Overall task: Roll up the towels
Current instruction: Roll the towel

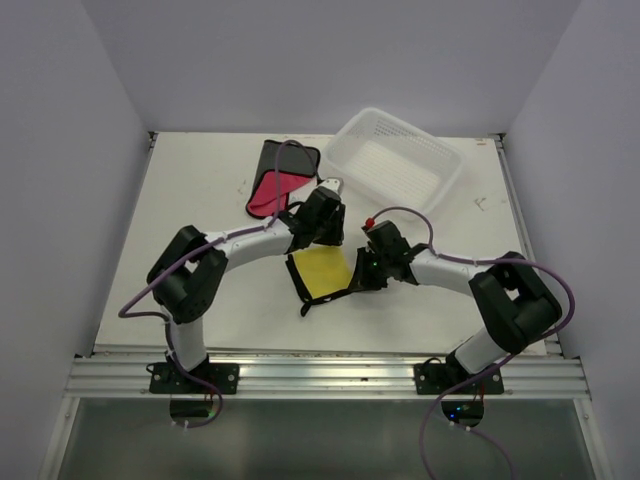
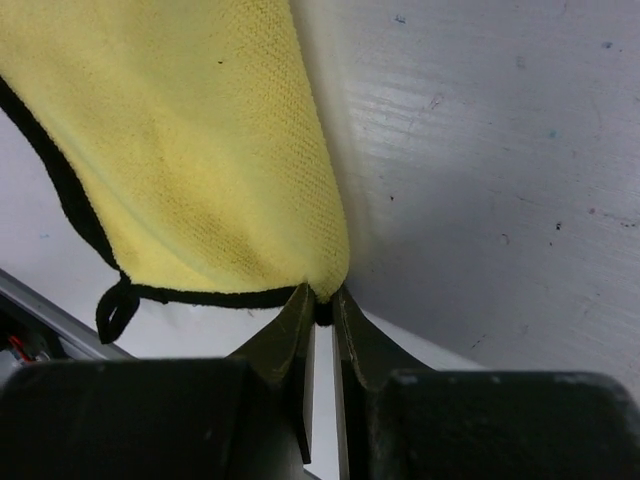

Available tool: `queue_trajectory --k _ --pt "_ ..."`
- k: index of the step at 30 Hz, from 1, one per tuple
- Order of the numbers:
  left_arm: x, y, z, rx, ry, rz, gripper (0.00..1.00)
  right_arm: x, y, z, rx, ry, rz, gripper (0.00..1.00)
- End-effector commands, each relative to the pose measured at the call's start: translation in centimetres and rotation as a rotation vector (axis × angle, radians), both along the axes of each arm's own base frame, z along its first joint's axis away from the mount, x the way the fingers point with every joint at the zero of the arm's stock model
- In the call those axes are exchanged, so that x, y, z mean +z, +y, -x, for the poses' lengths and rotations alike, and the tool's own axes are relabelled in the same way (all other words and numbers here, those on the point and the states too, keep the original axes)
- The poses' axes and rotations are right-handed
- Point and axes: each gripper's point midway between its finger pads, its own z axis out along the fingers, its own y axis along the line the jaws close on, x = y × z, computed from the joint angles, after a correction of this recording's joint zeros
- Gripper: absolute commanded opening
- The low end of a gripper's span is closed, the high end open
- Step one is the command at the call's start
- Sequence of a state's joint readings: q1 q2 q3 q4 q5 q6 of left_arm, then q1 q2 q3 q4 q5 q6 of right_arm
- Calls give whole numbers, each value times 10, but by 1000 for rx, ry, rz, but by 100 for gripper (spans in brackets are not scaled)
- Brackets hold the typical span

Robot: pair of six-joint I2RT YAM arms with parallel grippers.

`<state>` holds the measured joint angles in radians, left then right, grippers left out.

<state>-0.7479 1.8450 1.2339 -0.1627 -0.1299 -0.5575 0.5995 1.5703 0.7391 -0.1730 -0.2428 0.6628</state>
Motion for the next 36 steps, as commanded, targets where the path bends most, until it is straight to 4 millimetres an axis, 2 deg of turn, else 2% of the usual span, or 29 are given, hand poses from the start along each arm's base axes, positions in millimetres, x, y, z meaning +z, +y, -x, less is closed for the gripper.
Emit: queue_trajectory --k 1,7,11,17,22,28,29,36 --pt "8 -14 0 -5 9 3 45 -5 -1 2 -6 -11 -15 8" --pt "2 -20 1 2 35 -25 46 -14 0 4 -31 5 -37 2" --pt "-12 -11 3 34 67 -98 47 -16 2 3 -42 7 -46 0" --pt "-17 1 5 82 71 -155 47 -19 0 5 -59 6 -50 0" --pt "-22 1 5 94 77 -162 47 -16 5 1 -59 -14 -74 0" --pt "-32 -3 -4 96 78 -193 47 -15 3 2 -55 -26 -75 0" --pt "-41 -1 -3 98 92 -218 47 -15 3 3 -54 -24 -73 0" --pt "-68 9 -3 107 120 -317 46 -15 1 4 -51 -36 -77 0"
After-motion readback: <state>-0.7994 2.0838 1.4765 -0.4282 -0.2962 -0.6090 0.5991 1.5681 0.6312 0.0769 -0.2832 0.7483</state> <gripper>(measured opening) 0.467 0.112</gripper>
